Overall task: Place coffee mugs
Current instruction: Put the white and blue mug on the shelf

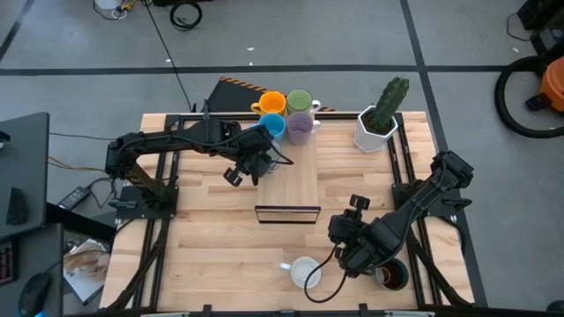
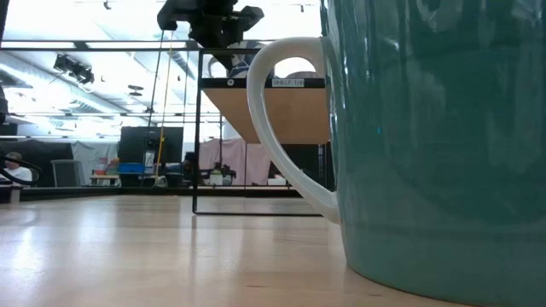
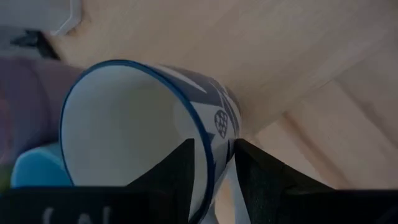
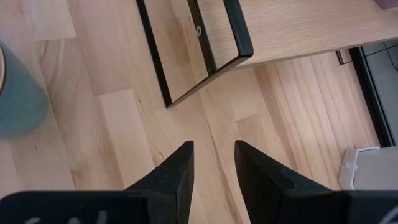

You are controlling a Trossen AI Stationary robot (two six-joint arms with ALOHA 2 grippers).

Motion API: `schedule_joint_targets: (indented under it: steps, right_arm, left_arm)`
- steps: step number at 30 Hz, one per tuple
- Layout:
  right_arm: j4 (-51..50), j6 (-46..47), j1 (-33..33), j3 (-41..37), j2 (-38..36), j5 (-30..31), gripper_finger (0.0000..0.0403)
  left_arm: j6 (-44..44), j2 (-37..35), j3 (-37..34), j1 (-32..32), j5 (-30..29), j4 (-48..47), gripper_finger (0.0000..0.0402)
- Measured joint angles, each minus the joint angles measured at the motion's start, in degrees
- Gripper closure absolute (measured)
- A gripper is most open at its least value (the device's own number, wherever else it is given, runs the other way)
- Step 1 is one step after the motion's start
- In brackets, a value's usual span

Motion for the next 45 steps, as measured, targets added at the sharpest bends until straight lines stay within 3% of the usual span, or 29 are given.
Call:
schedule_joint_targets:
  steps: [45]
  right_arm:
    - [0.4,-0.5,-0.4,0.0,0.0,-0.1,0.0281]
  left_arm:
    - [-4.0,-1.9,0.0,-3.3,-9.6,2.7,0.0281]
